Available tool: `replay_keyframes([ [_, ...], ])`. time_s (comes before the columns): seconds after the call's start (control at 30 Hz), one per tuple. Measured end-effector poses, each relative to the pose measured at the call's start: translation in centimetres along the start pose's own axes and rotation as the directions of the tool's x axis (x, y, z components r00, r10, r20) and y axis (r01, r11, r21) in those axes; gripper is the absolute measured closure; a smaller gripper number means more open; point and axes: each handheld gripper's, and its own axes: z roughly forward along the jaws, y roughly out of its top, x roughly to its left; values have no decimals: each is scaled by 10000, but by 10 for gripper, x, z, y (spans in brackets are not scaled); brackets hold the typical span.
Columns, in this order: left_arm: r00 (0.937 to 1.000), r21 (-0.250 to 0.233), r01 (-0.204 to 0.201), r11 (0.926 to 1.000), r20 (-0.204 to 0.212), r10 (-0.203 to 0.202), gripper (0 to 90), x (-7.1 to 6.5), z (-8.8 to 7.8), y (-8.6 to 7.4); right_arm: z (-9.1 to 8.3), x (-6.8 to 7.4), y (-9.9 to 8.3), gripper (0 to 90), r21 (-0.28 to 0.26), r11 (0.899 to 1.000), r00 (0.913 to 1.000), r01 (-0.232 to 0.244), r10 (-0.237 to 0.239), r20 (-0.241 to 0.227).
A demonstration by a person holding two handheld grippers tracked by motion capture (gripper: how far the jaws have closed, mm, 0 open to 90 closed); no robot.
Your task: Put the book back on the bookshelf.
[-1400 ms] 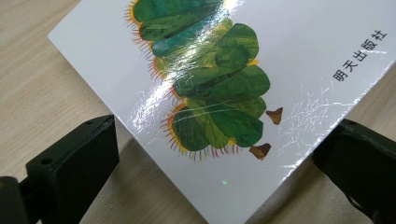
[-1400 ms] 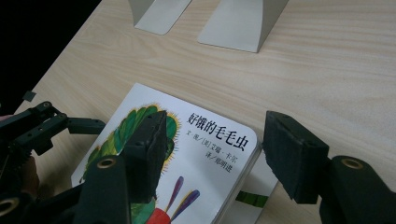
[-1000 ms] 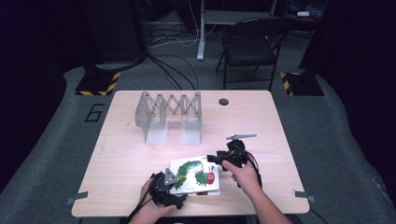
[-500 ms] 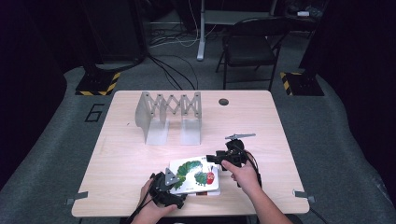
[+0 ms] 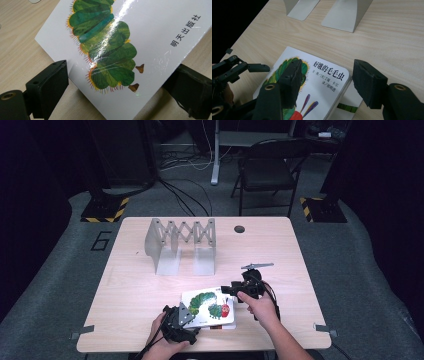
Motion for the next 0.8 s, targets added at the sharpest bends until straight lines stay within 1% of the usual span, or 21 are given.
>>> replay_keyframes([
  [0.03, 10000, 4, 10, 10000, -19, -10, 74, 0, 0, 0, 0, 0, 0, 407, -7, 10000, 10000, 2, -2, -3],
  [0.1, 10000, 4, -61, 10000, 69, 61, 76, 0, -1, 0, 0, 0, 0, 408, 1, 10000, 10000, 10, -10, 3],
  [0.17, 10000, -149, -95, 9998, -29, 94, 78, -1, 0, -1, 0, 0, 0, 407, 2, 10000, 10000, 12, -12, 1],
  [0.2, 9999, -144, -123, 9998, -87, 122, 79, -1, -1, -1, 0, 0, 0, 407, 11, 10000, 10000, -11, 11, 9],
  [0.23, 9999, -110, -165, 9998, 6, 165, 82, -1, -1, -1, 0, 0, 0, 407, 21, 10000, 10000, -40, 40, -6],
  [0.27, 9998, -122, -184, 9998, -29, 184, 82, -2, -1, -1, 0, 0, 0, 407, 21, 10000, 10000, -40, 40, -6],
  [0.37, 9987, -234, -438, 9988, -280, 432, 95, -4, -2, -1, 0, -1, 0, 407, 40, 10000, 10000, -15, 15, -2],
  [0.4, 9986, -248, -459, 9986, -285, 451, 98, -5, -2, -1, 1, -1, 0, 407, 54, 10000, 10000, -2, 2, 15],
  [0.43, 9989, -269, -438, 9987, -188, 433, 99, -4, -2, -1, 1, -1, 0, 407, 54, 10000, 10000, 4, -4, 19],
  [0.5, 9988, -273, -466, 9985, -180, 461, 100, -5, -2, -2, 1, -1, 0, 407, 57, 10000, 10000, 15, -15, 24],
  [0.57, 9986, -410, -489, 9980, -230, 480, 100, -5, -2, -2, 1, -1, -1, 407, 59, 10000, 10000, 19, -19, 46],
  [0.6, 9986, -365, -503, 9981, -173, 497, 101, -5, -2, -2, 1, -1, -1, 407, 49, 10000, 10000, 20, -20, 51],
  [0.63, 9982, -349, -540, 9979, -286, 530, 101, -5, -2, -3, 1, -1, -1, 407, 50, 10000, 10000, 18, -19, 57],
  [0.67, 9981, -337, -582, 9977, -239, 574, 102, -5, -3, -3, 1, -1, -1, 407, 63, 10000, 10000, -5, 5, 51],
  [0.7, 9974, -437, -665, 9968, -294, 653, 113, -6, -3, -3, 1, -2, -1, 407, 55, 10000, 10000, -7, 7, 46],
  [0.73, 9969, -495, -764, 9958, -214, 754, 126, -7, -3, -3, 1, -2, -1, 407, 57, 10000, 10000, -10, 10, 42],
  [0.77, 9954, -468, -935, 9945, -243, 924, 141, -8, -4, -3, 1, -2, -1, 406, 59, 10000, 10000, -2, 1, 49],
  [0.8, 9955, -575, -915, 9941, -300, 899, 150, -10, -4, -3, 1, -1, -1, 406, 58, 10000, 10000, -20, 19, 61],
])
